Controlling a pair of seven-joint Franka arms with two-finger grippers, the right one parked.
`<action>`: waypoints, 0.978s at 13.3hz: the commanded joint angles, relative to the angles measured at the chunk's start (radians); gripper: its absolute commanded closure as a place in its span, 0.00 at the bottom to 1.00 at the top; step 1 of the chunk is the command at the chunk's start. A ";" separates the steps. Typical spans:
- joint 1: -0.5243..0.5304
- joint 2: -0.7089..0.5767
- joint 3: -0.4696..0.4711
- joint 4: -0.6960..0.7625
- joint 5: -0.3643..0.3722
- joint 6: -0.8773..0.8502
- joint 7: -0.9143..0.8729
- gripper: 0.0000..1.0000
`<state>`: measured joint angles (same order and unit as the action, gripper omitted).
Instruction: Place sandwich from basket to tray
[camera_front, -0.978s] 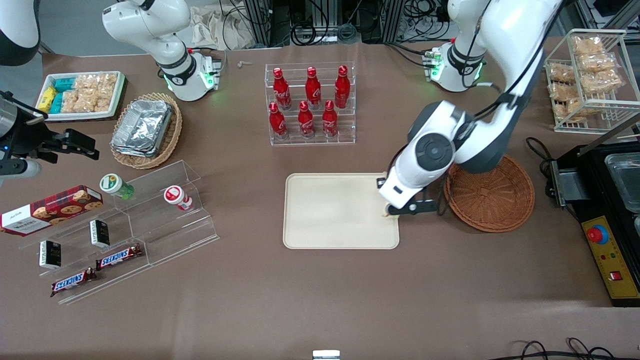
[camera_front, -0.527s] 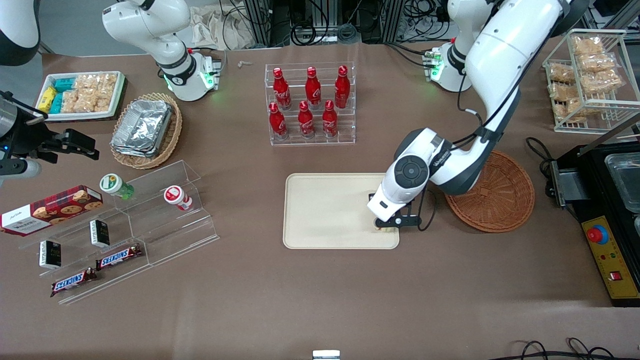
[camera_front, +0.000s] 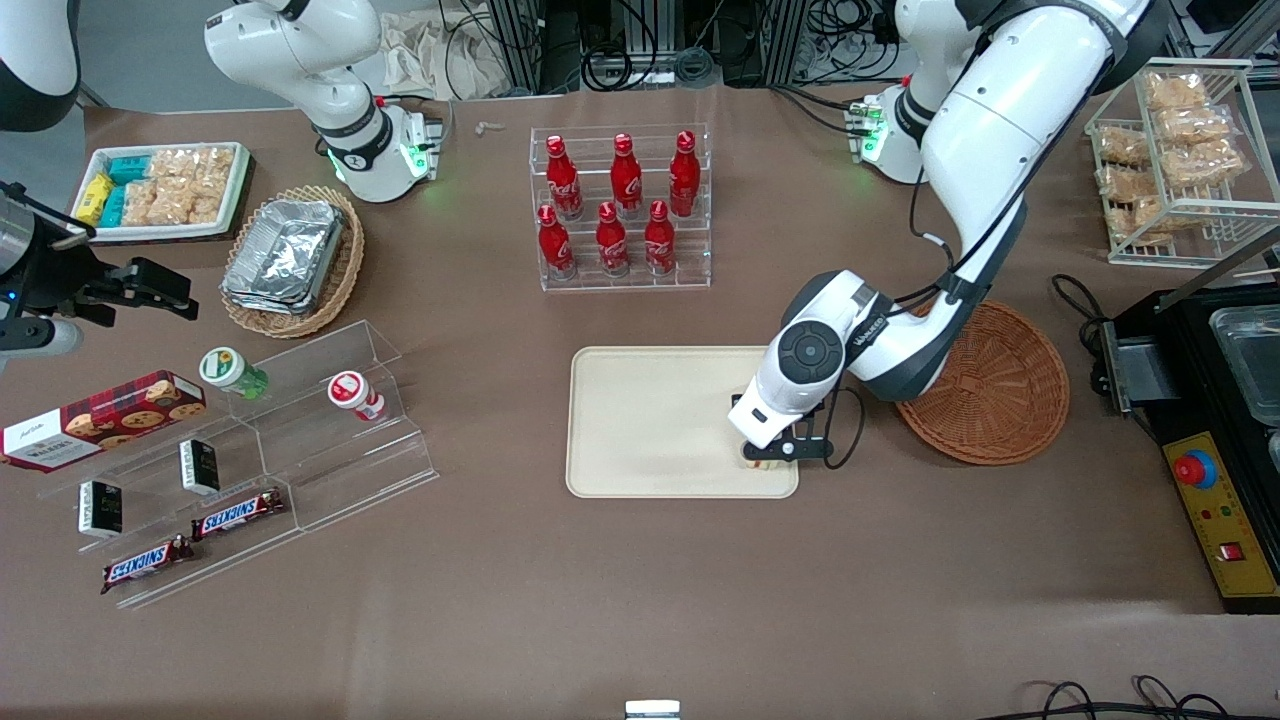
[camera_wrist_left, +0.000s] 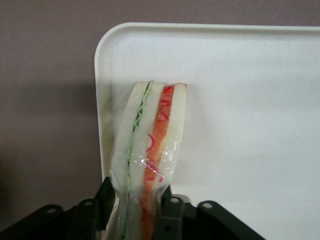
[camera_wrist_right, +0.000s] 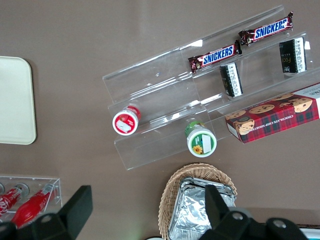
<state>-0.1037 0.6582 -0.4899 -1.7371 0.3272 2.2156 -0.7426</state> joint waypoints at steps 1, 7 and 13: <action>-0.004 -0.002 0.002 0.034 0.012 0.001 -0.044 0.00; -0.001 -0.219 -0.003 0.060 0.003 -0.155 -0.092 0.00; 0.073 -0.486 0.152 0.025 -0.238 -0.370 0.303 0.00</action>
<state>-0.0247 0.2848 -0.4252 -1.6595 0.1563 1.8976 -0.5847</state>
